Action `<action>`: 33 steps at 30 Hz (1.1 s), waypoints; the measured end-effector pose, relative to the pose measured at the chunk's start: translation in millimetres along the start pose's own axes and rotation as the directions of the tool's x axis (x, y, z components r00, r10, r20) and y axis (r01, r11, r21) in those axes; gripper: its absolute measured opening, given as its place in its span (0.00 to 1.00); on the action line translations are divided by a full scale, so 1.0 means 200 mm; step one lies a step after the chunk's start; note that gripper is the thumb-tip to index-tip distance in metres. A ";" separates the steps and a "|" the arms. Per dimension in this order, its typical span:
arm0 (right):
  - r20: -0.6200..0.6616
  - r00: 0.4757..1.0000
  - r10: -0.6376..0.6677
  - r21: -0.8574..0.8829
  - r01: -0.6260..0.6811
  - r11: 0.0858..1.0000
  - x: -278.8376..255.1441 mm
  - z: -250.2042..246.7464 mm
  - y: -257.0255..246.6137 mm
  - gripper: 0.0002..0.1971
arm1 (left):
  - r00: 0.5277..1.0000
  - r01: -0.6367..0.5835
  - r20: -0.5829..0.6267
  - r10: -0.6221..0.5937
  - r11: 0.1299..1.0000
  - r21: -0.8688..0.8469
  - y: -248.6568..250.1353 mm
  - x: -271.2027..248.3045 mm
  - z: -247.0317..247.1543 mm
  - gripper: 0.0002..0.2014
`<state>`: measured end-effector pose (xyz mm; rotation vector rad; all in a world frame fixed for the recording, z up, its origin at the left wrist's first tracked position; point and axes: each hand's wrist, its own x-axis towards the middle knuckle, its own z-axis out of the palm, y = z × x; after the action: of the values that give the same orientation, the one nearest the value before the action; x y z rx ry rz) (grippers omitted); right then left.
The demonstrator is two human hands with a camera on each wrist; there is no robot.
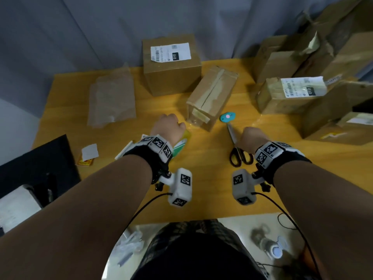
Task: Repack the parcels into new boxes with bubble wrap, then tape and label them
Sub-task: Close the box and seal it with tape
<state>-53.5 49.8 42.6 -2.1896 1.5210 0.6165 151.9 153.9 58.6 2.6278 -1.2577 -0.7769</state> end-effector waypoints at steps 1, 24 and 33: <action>0.031 0.998 0.052 0.034 -0.053 0.998 -0.01 0.04 0.01 0.12 | 1.000 -0.011 -0.016 0.011 1.000 -0.014 0.00 0.00 0.00 0.20; 0.426 0.887 -0.178 0.428 -0.024 0.904 -0.36 -0.18 -0.05 0.29 | 0.975 -0.118 0.185 0.126 0.992 -0.054 0.04 0.01 -0.14 0.12; 0.456 0.840 -0.294 0.495 0.035 0.868 -0.15 -0.19 -0.13 0.25 | 0.969 -0.023 0.241 0.054 0.991 -0.129 0.04 0.09 -0.12 0.15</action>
<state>-33.9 60.9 92.9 -1.5874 1.0335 0.6330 167.0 132.1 74.2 2.4586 -1.2650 -1.1616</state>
